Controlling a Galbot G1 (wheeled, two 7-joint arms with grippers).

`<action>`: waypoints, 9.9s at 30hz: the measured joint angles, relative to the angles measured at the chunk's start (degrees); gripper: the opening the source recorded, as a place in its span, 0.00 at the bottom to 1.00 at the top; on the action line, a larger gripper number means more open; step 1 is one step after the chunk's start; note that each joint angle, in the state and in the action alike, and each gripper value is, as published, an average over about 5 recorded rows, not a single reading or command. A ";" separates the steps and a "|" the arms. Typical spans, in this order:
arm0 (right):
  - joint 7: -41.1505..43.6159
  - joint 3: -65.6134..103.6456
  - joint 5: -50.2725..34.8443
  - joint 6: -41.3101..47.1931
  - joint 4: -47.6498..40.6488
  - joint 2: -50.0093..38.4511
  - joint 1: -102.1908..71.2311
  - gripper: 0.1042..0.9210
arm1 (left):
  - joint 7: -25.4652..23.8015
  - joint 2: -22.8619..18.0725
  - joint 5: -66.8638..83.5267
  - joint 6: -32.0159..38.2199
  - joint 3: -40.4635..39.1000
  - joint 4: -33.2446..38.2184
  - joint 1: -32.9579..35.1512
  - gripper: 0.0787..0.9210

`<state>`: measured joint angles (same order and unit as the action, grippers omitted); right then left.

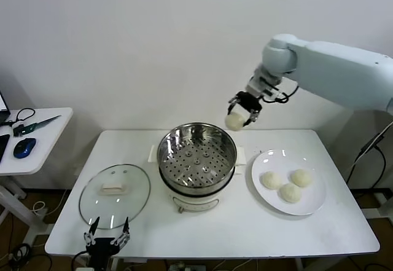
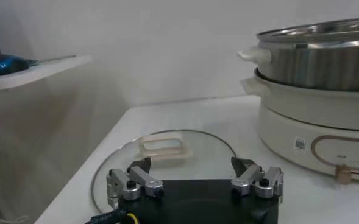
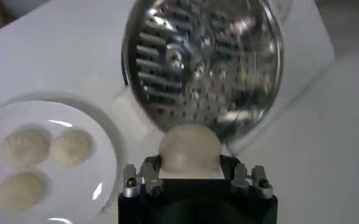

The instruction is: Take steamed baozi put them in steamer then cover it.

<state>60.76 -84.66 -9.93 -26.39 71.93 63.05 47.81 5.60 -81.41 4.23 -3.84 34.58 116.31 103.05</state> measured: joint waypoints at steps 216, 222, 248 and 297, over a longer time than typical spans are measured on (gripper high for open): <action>-5.15 -8.70 -12.58 41.57 10.22 -28.05 -9.19 0.88 | 1.34 -3.36 -3.41 2.51 -0.05 -0.11 0.71 0.88; -5.11 -1.69 -7.36 41.07 7.77 -30.66 -18.63 0.88 | 1.39 -3.77 -3.69 2.55 0.16 -0.27 1.02 0.88; -7.95 13.69 -1.24 41.42 0.12 -28.85 -36.88 0.71 | 1.45 -4.14 -4.11 2.81 -0.05 -0.63 1.12 0.88; -7.42 -4.28 9.23 -0.56 13.79 4.16 -3.63 0.64 | 1.43 -3.69 -3.77 2.33 1.28 1.22 1.26 0.88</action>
<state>53.34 -88.95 -0.70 -26.95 85.72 67.20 44.18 7.03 -85.10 0.46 -1.51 35.86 117.53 104.31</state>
